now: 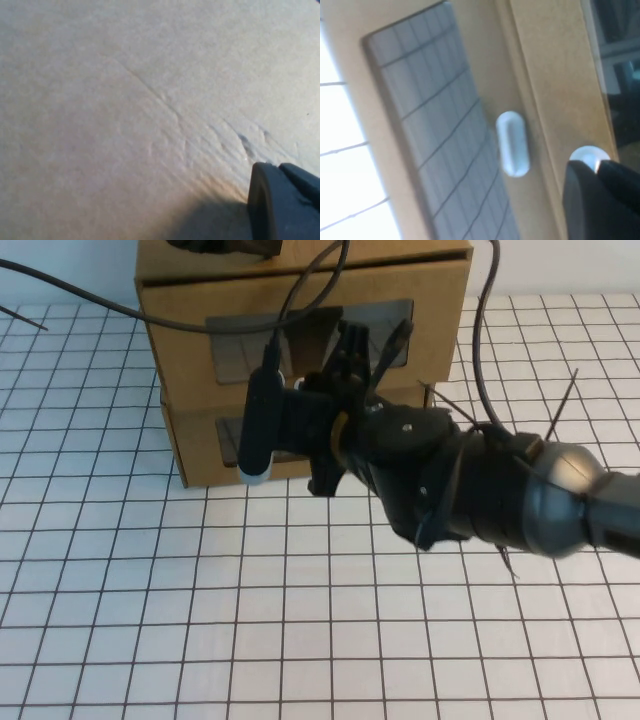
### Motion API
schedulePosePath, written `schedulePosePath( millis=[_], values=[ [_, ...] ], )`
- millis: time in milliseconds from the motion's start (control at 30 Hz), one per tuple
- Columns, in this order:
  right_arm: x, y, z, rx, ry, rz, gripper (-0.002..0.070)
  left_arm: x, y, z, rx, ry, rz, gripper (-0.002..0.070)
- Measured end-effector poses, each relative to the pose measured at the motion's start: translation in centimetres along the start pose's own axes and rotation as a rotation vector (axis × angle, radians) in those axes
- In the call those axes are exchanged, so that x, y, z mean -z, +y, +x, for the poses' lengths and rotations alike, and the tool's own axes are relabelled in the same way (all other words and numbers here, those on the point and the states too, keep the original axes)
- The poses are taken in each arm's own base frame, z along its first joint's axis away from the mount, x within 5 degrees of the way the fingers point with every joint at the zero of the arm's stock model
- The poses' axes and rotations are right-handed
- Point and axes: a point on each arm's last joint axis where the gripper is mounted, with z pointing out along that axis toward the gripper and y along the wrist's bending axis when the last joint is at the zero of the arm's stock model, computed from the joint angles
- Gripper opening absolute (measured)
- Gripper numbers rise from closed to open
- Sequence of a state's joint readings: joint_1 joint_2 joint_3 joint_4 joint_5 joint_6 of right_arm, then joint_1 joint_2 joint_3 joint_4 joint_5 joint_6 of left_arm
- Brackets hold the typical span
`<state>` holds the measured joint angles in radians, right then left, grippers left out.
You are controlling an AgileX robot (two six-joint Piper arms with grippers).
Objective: Open the shoe box
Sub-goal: 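Pull the top drawer of the cardboard box fully open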
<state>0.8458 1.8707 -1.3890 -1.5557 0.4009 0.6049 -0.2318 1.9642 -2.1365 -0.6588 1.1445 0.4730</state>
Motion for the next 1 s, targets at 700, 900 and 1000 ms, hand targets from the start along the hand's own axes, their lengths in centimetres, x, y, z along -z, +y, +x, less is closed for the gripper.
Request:
schedulePosePath(
  millis=[700, 900, 1000],
  values=[
    [12.7, 3.5, -1.9, -0.086, -0.080, -0.125, 0.0007, -0.1, 0.0, 0.1, 0.005, 0.005, 0.002, -0.0002],
    [14.0, 4.3, -2.2, -0.146, -0.053, -0.163, -0.0003, -0.1, 0.0, 0.1, 0.005, 0.005, 0.002, -0.0002],
    [14.2, 4.7, -2.1, -0.148, -0.044, -0.177, -0.0007, -0.1, 0.0, 0.1, 0.005, 0.005, 0.002, -0.0002]
  ],
)
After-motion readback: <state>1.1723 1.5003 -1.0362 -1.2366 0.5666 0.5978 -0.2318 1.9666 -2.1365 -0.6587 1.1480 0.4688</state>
